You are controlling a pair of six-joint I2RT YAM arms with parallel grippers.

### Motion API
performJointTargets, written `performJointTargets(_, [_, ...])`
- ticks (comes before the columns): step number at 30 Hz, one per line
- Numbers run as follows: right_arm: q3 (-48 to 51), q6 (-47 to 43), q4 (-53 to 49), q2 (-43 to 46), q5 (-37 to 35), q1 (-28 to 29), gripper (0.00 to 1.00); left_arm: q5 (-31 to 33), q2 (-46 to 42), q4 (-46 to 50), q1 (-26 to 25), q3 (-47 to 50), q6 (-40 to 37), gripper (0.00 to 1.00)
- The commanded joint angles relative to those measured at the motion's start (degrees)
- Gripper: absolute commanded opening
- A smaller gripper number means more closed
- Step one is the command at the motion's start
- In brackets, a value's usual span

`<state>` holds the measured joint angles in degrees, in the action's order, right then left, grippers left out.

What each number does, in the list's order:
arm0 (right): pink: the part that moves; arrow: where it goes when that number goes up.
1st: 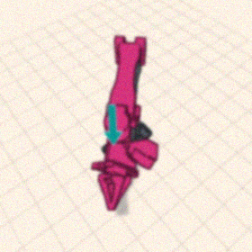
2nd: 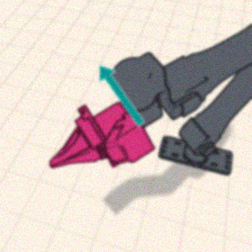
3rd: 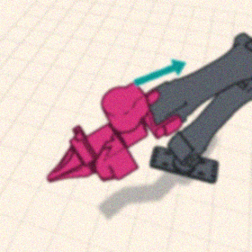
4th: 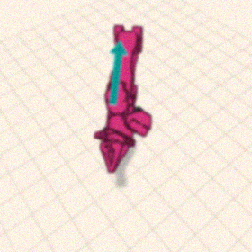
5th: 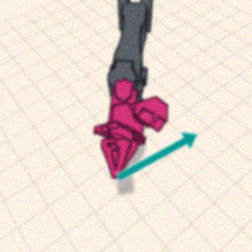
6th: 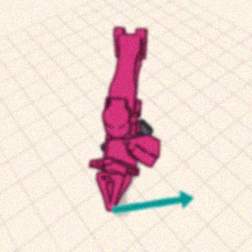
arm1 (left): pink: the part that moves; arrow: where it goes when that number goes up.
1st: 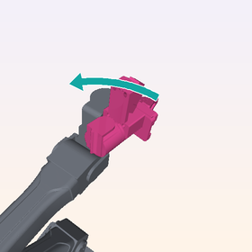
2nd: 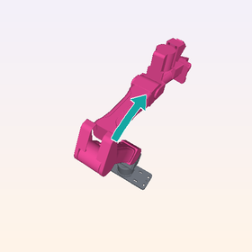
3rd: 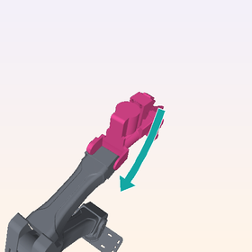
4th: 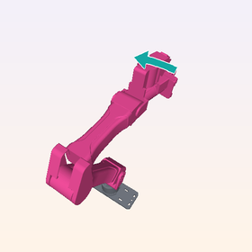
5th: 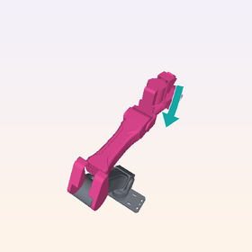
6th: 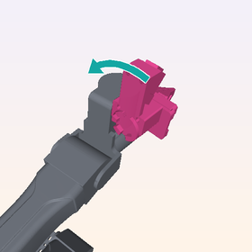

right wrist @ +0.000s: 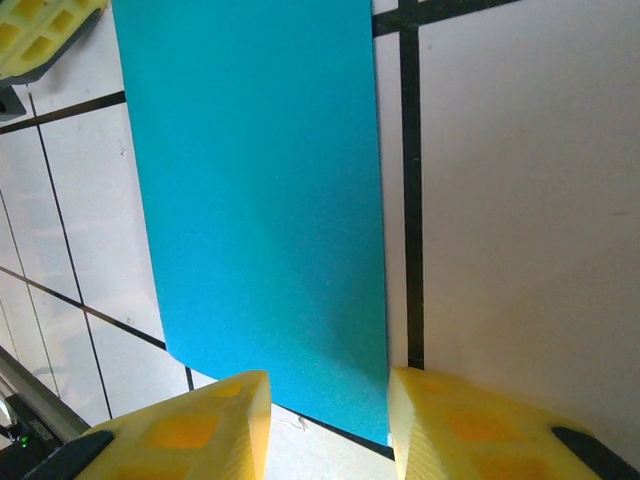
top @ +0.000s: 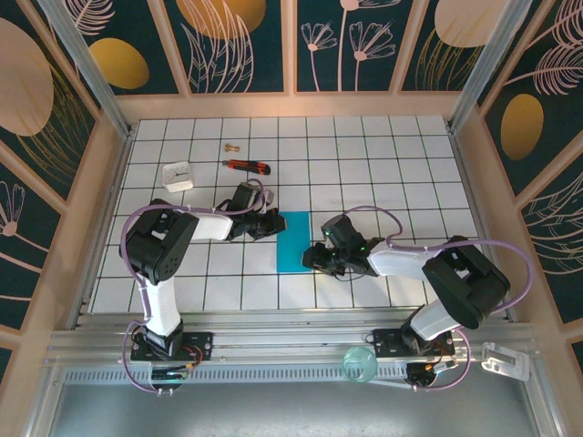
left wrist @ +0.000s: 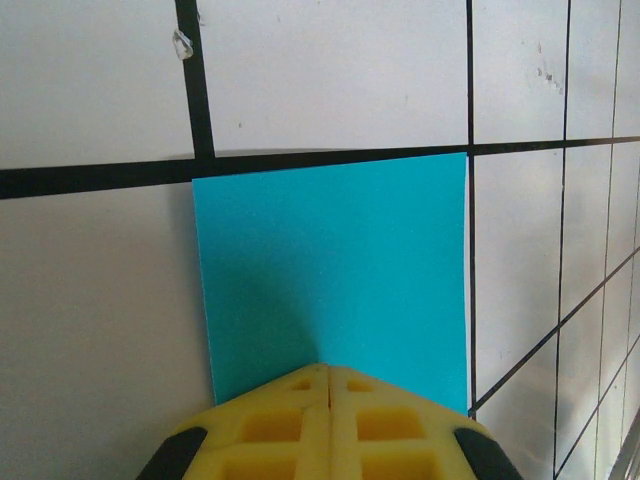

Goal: Fold a paper plane with a square sheet of paper (pick it up from the middle)
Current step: Fold the triangle a second time at the center of the table.

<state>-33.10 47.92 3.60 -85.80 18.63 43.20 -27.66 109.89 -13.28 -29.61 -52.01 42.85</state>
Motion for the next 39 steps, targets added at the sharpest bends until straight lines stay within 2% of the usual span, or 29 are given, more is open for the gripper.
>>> performJointTargets(1, [-1.21, -0.72, -1.25, -0.64, -1.4, 0.4, 0.36, 0.82, 2.09, 4.58, -0.19, 1.87, -1.19, 0.0])
performJointTargets(11, [-1.3, -0.47, 2.07, -1.56, 0.79, 0.92, 0.36, 0.77, 2.17, 4.4, -0.19, 2.08, -1.07, 0.0])
performJointTargets(39, [-4.58, -2.63, -1.48, -1.65, -1.23, 0.22, 0.35, 0.33, 2.15, 4.05, -0.18, 2.17, -0.93, 0.0])
